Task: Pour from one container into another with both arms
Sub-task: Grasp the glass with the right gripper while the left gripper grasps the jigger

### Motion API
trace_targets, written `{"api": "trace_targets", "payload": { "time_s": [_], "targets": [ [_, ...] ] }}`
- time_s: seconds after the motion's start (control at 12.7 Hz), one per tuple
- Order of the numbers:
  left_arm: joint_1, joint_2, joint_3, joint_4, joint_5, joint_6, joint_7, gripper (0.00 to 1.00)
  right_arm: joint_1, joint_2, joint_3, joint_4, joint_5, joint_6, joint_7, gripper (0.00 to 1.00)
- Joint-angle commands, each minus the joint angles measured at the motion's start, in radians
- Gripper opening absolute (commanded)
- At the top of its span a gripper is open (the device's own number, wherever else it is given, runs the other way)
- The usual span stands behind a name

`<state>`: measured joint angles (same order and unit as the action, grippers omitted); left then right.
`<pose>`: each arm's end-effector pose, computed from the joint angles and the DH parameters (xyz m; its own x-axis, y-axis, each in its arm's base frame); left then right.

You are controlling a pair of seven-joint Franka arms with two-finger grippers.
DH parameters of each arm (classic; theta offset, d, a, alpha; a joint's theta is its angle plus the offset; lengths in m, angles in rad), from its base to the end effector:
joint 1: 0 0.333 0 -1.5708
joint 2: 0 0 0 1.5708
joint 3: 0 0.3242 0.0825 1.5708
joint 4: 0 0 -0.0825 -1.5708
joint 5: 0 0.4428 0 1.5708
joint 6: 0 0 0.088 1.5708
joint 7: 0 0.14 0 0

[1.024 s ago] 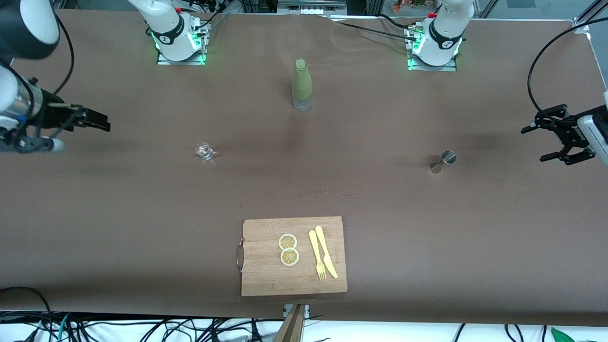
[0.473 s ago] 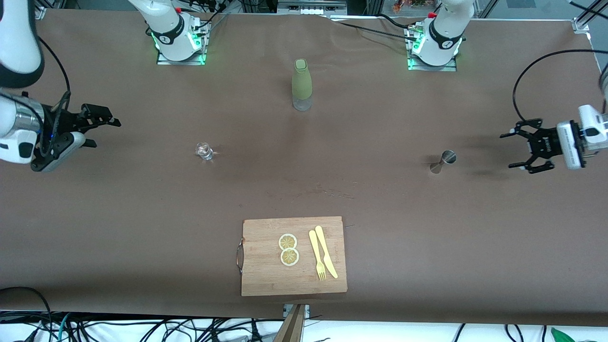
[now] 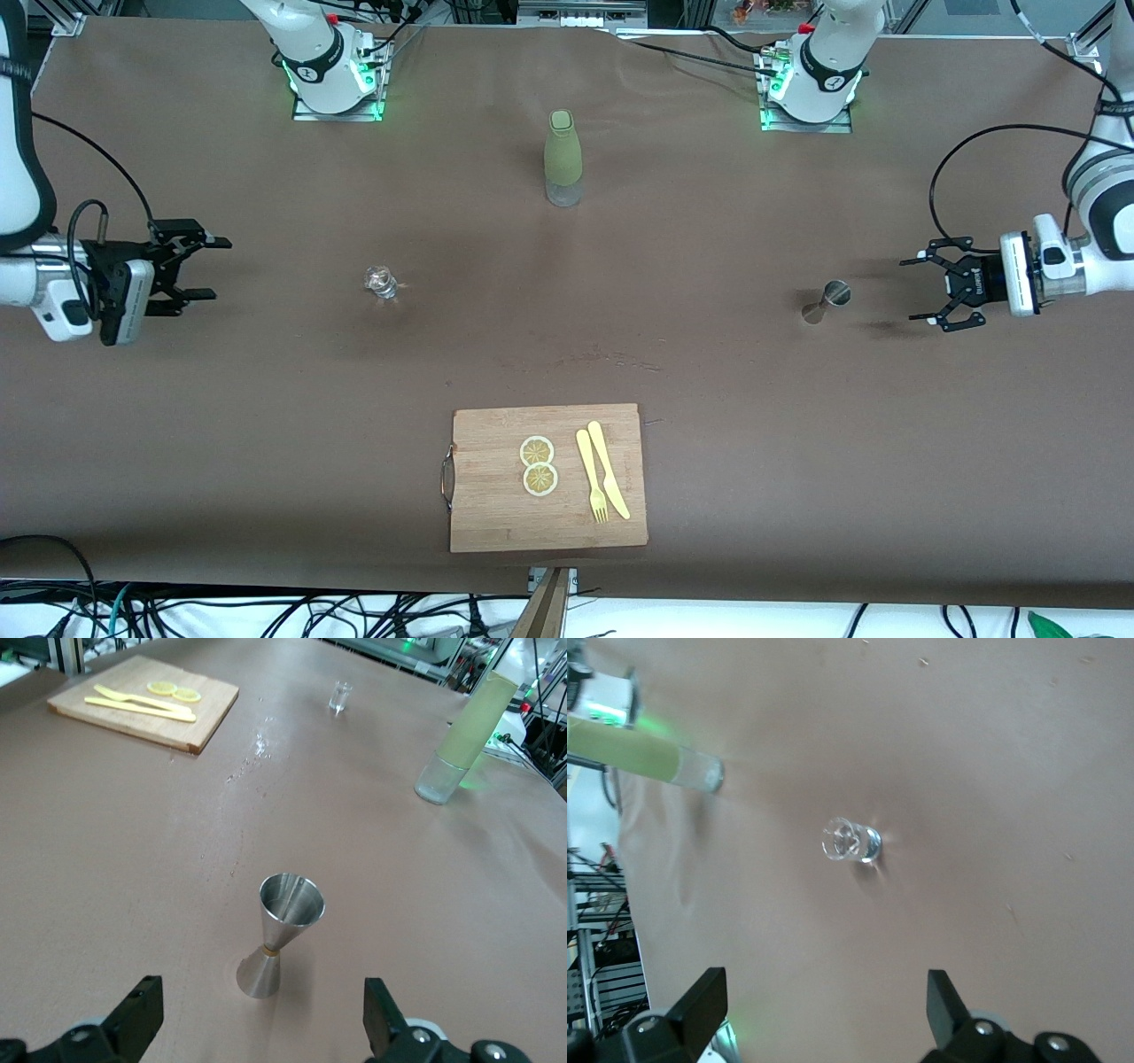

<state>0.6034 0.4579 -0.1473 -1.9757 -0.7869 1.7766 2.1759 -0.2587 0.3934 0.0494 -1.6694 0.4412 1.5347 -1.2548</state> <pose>0.5595 0.1783 0.1711 0.2914 -0.5396 0.7899 -0.9565 -0.1511 0.2496 0.6402 -0.0756 0.3126 0.6321 0.7434 0.2186 0.6890 -0.4101 -0.5976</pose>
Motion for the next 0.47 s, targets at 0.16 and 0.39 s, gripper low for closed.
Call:
{"api": "trace_targets", "payload": {
  "time_s": [0.16,0.39],
  "targets": [
    [0.006,0.117,0.015,0.003,-0.113,0.006,0.244,1.00,-0.039,0.145,0.007,0.013,0.195,-0.022,-0.323,1.00],
    [-0.002,0.186,0.015,0.003,-0.173,0.006,0.335,1.00,-0.044,0.197,0.007,0.007,0.286,0.007,-0.507,1.00]
  ]
}}
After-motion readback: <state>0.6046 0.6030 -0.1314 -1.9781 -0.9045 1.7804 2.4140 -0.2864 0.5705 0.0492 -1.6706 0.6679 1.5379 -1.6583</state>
